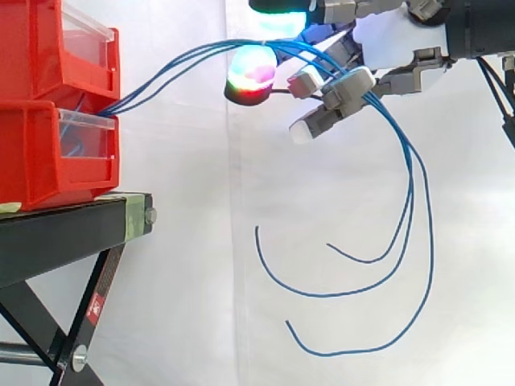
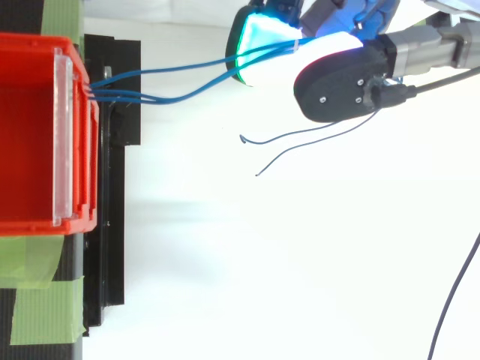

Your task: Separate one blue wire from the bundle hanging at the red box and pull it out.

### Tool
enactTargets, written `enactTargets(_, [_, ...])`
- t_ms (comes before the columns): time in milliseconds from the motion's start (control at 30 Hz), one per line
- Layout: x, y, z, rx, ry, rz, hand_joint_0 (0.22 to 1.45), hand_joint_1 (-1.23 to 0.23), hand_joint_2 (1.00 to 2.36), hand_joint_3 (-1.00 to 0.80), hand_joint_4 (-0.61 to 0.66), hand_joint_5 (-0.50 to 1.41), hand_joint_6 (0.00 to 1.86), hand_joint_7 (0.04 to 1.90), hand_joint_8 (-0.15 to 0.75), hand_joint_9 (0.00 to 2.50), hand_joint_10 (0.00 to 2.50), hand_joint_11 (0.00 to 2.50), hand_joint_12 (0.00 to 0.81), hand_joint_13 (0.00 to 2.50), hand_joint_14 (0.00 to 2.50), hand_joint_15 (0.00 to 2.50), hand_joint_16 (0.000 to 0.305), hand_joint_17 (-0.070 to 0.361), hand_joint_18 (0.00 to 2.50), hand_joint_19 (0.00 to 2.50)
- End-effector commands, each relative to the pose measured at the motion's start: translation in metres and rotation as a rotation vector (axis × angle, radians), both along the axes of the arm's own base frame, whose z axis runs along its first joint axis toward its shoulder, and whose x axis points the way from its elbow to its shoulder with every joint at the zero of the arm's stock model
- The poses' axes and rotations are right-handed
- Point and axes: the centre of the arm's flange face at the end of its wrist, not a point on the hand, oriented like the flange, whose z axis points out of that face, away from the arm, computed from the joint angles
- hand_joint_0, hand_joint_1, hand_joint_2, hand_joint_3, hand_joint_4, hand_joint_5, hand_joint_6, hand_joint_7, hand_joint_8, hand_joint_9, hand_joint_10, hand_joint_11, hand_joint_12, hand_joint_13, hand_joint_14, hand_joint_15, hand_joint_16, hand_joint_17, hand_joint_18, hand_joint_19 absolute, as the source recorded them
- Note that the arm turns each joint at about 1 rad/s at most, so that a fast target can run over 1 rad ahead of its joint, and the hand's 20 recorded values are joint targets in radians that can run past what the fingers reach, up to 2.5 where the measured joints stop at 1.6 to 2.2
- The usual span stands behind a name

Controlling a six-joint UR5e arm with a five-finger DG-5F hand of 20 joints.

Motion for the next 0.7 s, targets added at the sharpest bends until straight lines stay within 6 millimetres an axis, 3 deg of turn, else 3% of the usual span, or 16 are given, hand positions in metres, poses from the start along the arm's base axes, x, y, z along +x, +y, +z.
enactTargets(0, [-0.0003, -0.0001, -0.0005, 0.0, 0.001, 0.0, 0.55, -0.66, 1.01, -0.39, 0.22, -0.18, 0.84, 0.84, 0.388, 1.17, 0.02, 1.15, 0.419, 1.52, 0.02, 1.35, 0.058, 0.132, 0.76, 0.42])
enactTargets(667, [-0.0021, 0.0, -0.0017, -0.003, 0.022, 0.001, 0.57, -0.58, 1.01, -0.34, 0.19, -0.14, 0.79, 0.95, 0.389, 1.28, 0.02, 1.11, 0.427, 1.52, 0.02, 1.29, 0.057, 0.128, 0.8, 0.42])
